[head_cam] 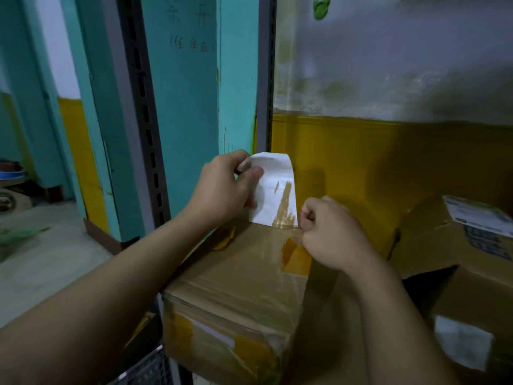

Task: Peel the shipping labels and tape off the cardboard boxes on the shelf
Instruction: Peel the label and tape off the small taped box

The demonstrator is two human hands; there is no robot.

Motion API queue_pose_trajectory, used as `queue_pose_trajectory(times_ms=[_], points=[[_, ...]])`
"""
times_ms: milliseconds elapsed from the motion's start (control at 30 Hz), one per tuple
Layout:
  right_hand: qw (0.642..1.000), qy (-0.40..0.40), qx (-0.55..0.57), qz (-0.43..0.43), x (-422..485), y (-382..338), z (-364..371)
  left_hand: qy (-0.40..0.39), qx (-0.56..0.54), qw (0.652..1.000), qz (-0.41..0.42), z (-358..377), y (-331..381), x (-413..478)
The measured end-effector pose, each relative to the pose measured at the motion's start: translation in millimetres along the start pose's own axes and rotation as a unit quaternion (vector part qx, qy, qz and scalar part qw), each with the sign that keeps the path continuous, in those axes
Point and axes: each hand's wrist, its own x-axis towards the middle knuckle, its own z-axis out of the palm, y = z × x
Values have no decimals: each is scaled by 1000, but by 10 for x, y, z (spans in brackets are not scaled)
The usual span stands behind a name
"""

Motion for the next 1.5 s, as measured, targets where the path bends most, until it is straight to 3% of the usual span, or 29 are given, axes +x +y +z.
queue_pose_trajectory(times_ms=[200, 333, 467, 567, 667, 1233, 1500], points=[[985, 74, 152, -30, -20, -62, -63, -3, -65, 998, 7, 18, -47, -124], [965, 1, 263, -24, -17, -152, 4, -10, -98, 995, 29, 62, -109, -225], [986, 41, 164, 11, 77, -130, 112, -124, -5, 992, 5, -12, -233, -204], [987, 85, 132, 20, 102, -124, 135, -247, 26, 965, -79, -61, -356, -228], [985, 114, 130, 23, 80, -136, 172, -300, 33, 945, -124, -78, -412, -263], [949, 235, 203, 55, 78, -111, 240, -288, 5, 937, -197, -80, -338, -301], [926, 283, 231, 92, 71, -140, 238, -308, 156, 928, -138, -99, -140, -261]])
